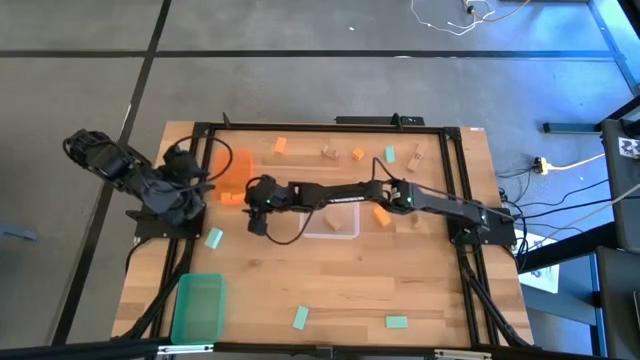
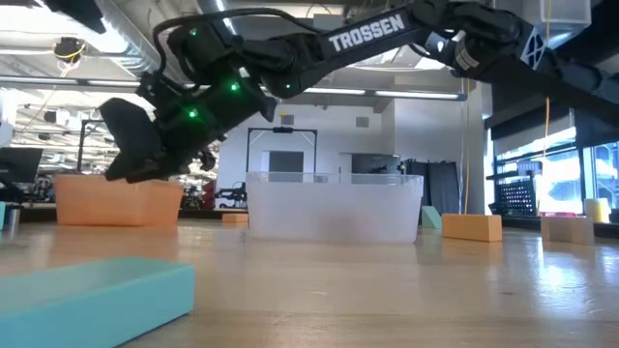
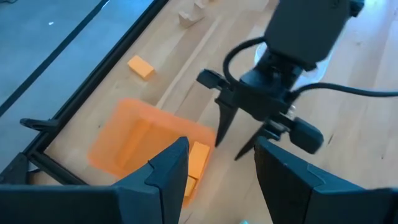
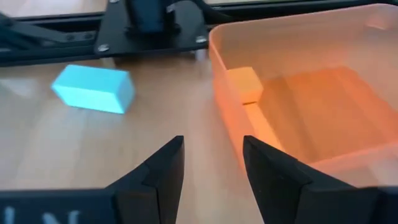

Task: Sort & place blocks by color
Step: Move the orange bin to the top left of the table

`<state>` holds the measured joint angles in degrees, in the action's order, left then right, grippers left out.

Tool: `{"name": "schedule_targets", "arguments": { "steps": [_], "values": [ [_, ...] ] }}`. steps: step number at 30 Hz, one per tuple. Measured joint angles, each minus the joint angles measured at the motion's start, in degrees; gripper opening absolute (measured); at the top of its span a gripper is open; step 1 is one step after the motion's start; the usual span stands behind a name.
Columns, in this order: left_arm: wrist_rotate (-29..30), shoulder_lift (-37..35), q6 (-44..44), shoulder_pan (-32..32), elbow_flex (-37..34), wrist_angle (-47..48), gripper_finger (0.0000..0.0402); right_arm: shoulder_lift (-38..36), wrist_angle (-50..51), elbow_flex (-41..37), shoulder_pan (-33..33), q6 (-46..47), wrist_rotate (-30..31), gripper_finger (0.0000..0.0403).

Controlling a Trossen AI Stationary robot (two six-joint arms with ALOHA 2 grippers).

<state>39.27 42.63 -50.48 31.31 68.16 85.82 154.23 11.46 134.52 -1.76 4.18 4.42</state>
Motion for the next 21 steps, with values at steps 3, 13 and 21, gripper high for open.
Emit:
{"name": "schedule_targets", "arguments": {
  "steps": [3, 13, 21],
  "values": [
    [0.0, -0.4, 0.0, 0.0, 0.0, 1.1, 0.0172, 0.0, -0.2, 0.0, -1.0, -1.0, 1.4, 0.0168],
    [0.0, -0.4, 0.0, 0.0, 0.0, 2.5, 0.0172, 0.0, -0.5, 0.0, -4.4, 0.4, -0.6, 0.0168],
    [0.0, -0.4, -0.1, 0.0, 0.0, 3.6, 0.0172, 0.0, -4.8, 0.0, -0.8, -0.5, -15.6, 0.0168]
  ]
}}
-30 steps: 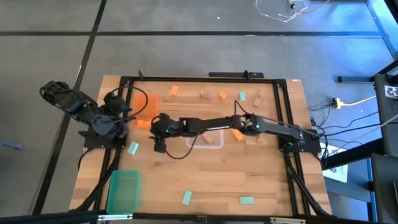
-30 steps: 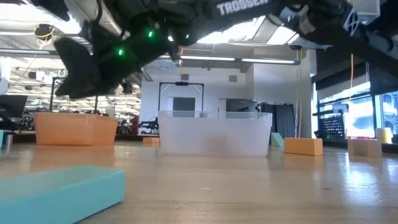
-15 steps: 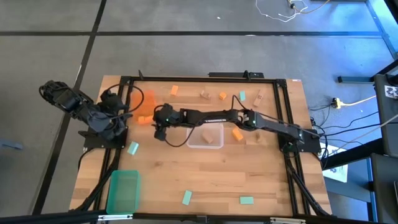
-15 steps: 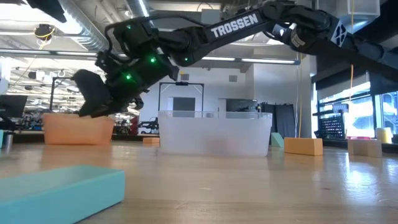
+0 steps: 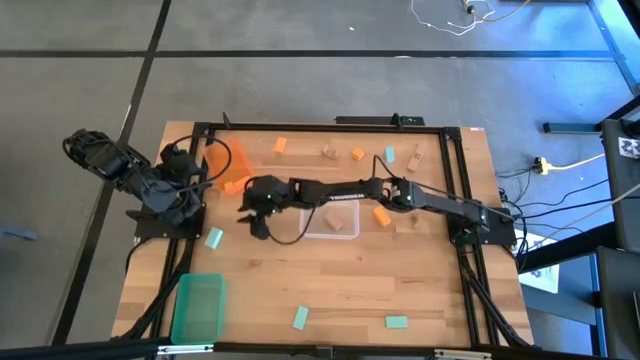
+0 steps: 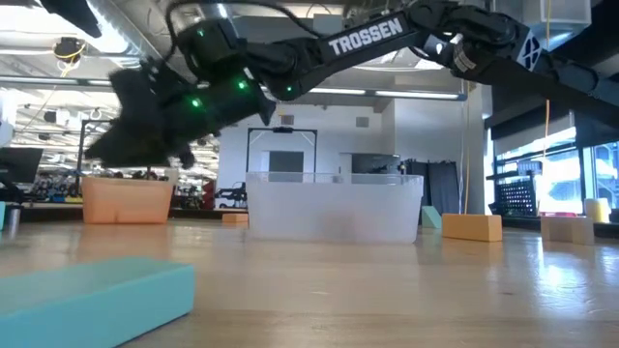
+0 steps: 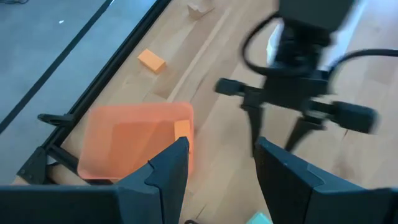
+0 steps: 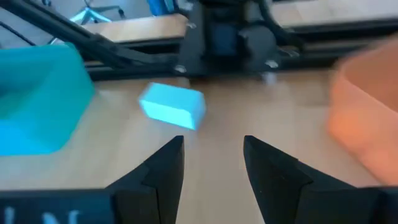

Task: Sort & place blocks by color
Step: Move the orange bin to the top left of the table

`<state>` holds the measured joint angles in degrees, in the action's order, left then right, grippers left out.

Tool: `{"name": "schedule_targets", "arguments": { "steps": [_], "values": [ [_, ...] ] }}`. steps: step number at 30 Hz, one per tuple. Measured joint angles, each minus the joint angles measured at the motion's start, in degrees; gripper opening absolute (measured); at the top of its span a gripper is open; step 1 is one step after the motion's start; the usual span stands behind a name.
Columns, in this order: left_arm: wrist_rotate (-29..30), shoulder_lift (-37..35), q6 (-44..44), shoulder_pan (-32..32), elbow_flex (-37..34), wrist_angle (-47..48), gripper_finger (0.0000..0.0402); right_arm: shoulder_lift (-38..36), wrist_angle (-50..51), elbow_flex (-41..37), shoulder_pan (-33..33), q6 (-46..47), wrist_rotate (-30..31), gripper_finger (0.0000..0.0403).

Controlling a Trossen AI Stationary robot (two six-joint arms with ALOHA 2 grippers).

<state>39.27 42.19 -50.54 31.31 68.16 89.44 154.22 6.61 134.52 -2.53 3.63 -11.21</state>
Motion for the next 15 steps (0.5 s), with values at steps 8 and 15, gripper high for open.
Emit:
{"name": "schedule_targets", "arguments": {
  "steps": [8, 15],
  "values": [
    [0.0, 0.0, -0.4, 0.0, 0.0, 0.1, 0.0172, 3.9, -6.0, -0.1, -1.7, 0.7, 7.3, 0.0168],
    [0.0, 0.0, -0.4, 0.0, 0.0, 0.1, 0.0172, 4.0, -6.5, -0.1, -4.0, -0.9, 11.9, 0.0168]
  ]
}}
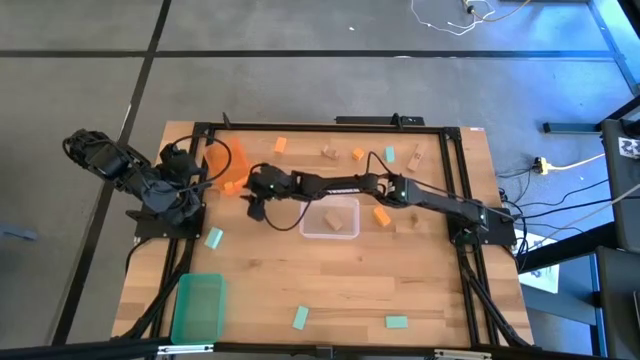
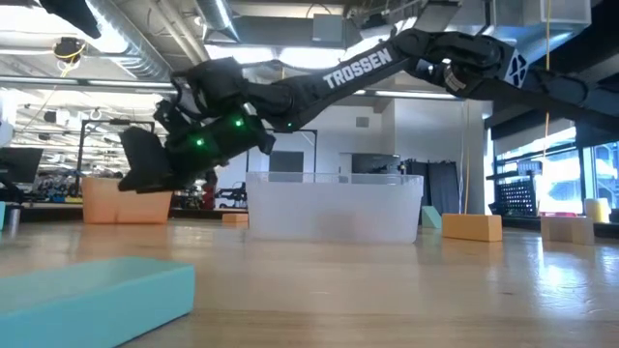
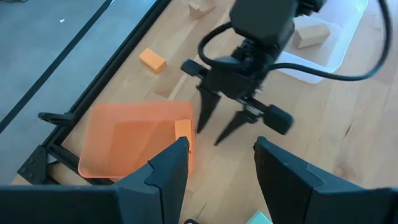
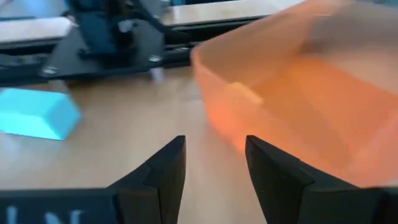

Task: Sort & place blocks by color
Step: Move the orange bin to the top left of the table

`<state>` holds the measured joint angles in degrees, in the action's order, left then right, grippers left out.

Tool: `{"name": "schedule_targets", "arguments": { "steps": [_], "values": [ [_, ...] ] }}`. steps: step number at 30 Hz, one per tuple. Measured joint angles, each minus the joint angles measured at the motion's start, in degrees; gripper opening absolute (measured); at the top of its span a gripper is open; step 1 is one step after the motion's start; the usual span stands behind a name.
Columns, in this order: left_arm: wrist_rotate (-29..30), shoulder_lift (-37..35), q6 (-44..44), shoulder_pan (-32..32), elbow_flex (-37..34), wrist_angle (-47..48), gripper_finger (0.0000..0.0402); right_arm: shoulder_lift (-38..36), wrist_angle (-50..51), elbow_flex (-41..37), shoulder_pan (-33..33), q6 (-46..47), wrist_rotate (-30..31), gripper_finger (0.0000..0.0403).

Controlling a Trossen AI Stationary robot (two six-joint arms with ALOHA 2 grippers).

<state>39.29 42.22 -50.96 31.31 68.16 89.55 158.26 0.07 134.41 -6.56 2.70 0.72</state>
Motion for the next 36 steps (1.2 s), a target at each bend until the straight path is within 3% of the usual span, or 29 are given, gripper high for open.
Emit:
{"name": "schedule_targets", "arguments": {
  "steps": [19, 21, 27, 29, 32, 36],
  "values": [
    [0.0, 0.0, 0.0, 0.0, 0.0, 0.0, 0.0172, 0.0, -3.4, 0.0, -5.3, 3.3, 9.5, 0.0168],
    [0.0, 0.0, 0.0, 0.0, 0.0, 0.0, 0.0172, 0.0, -3.4, 0.0, -5.3, 4.5, 7.7, 0.0168],
    [0.0, 0.0, 0.0, 0.0, 0.0, 0.0, 0.0172, 0.0, -8.4, 0.1, -3.6, 7.4, -11.5, 0.0168],
    [0.0, 0.0, 0.0, 0.0, 0.0, 0.0, 0.0172, 0.0, -9.0, 0.1, -2.3, 5.2, -11.2, 0.0168],
    [0.0, 0.0, 0.0, 0.0, 0.0, 0.0, 0.0172, 0.0, -8.8, 0.1, -0.8, 1.4, -6.0, 0.0168],
    [0.0, 0.0, 0.0, 0.0, 0.0, 0.0, 0.0172, 0.0, -8.9, 0.1, -1.1, -0.3, -5.3, 0.0168]
  ]
}}
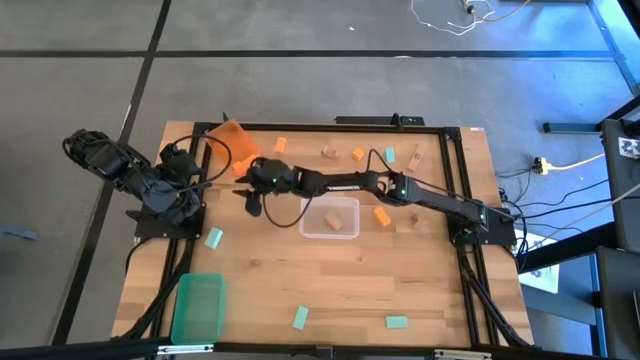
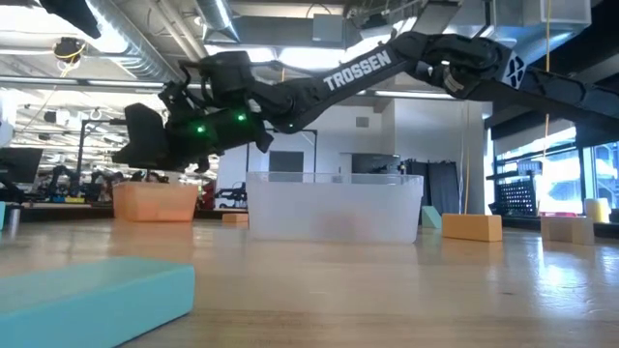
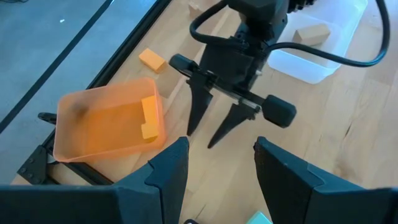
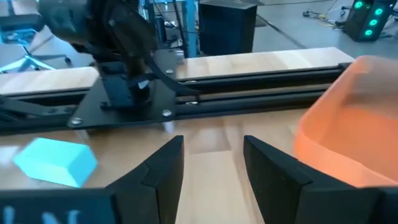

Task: Sort & place blocks by color
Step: Move the orange bin to the top left of the table

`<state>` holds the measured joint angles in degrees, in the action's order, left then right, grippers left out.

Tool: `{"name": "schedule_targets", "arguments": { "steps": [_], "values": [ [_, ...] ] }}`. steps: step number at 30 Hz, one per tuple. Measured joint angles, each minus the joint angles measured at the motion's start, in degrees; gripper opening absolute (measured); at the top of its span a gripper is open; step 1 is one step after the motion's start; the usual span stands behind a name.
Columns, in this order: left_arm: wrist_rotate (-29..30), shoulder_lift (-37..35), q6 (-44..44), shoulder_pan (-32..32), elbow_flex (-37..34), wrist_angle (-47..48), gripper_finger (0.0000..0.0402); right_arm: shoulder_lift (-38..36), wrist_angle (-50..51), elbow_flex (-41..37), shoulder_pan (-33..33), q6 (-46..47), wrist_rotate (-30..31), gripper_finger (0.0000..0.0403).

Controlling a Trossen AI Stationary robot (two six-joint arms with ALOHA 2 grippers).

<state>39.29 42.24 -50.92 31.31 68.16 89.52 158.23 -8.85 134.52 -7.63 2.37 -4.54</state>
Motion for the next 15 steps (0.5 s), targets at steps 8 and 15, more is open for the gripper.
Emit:
{"name": "schedule_targets", "arguments": {
  "steps": [8, 15],
  "values": [
    [2.6, 0.1, -7.5, -0.1, -3.3, 0.0, 0.0172, -1.1, 1.4, -0.1, -0.2, -2.0, -5.8, 0.0168],
    [3.3, 0.1, -18.3, -0.8, -9.0, 0.0, 0.0171, -9.9, 15.8, 0.6, 0.4, -3.0, -19.3, 0.0168]
  ]
}}
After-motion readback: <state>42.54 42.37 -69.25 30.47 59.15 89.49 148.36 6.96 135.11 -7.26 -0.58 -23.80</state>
